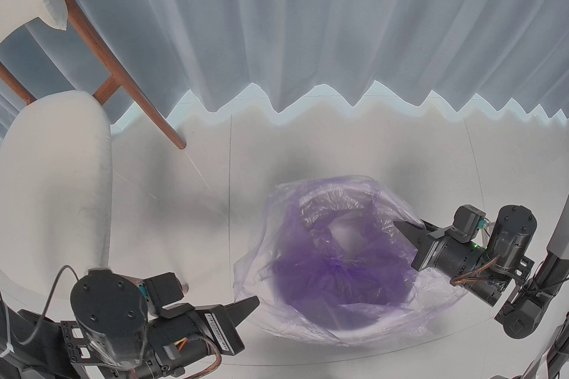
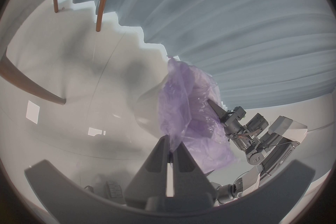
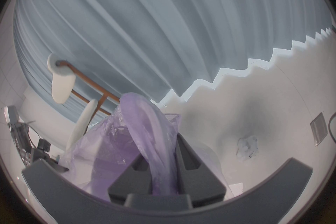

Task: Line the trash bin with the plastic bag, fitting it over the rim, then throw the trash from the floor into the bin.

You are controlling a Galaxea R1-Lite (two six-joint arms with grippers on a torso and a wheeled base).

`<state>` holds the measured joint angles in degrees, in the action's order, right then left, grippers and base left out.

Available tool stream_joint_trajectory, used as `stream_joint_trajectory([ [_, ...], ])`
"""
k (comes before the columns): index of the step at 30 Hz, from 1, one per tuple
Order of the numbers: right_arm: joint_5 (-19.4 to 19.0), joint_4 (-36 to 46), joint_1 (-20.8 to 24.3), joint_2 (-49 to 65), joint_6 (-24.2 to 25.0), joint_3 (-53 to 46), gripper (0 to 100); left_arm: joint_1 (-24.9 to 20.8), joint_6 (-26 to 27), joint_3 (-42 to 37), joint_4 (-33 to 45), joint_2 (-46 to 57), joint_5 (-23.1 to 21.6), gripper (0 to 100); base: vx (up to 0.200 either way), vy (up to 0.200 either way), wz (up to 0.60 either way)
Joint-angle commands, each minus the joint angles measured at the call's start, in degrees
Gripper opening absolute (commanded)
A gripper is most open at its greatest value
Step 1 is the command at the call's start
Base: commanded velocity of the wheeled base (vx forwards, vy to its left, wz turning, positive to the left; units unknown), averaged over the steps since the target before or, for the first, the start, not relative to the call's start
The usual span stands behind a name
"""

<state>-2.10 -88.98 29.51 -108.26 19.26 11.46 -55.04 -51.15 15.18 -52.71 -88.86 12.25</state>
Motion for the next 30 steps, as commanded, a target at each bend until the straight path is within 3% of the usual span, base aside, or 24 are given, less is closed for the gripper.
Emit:
stream_joint_trajectory([
  [1, -0.98, -0.85, -1.21, 2.27, 2.54, 2.16, 0, 0.28, 0.26, -1.11, 0.15, 2.64, 1.37, 0, 0.000, 0.000, 0.00],
  [14, -4.58, -0.67, -3.06, 4.64, 12.99, 6.03, 0, 2.66, 1.93, -5.16, -0.20, 6.94, 2.43, 0, 0.000, 0.000, 0.00],
  [15, -5.46, -0.23, -3.06, 5.61, 16.33, 6.65, 0, 4.85, 2.11, -5.16, -0.20, 6.94, 2.34, 0, 0.000, 0.000, 0.00],
  [30, -8.01, 8.30, -2.88, 12.29, 25.74, 10.34, 0, 5.56, 1.93, -4.54, -0.37, 5.27, 2.25, 0, 0.000, 0.000, 0.00],
])
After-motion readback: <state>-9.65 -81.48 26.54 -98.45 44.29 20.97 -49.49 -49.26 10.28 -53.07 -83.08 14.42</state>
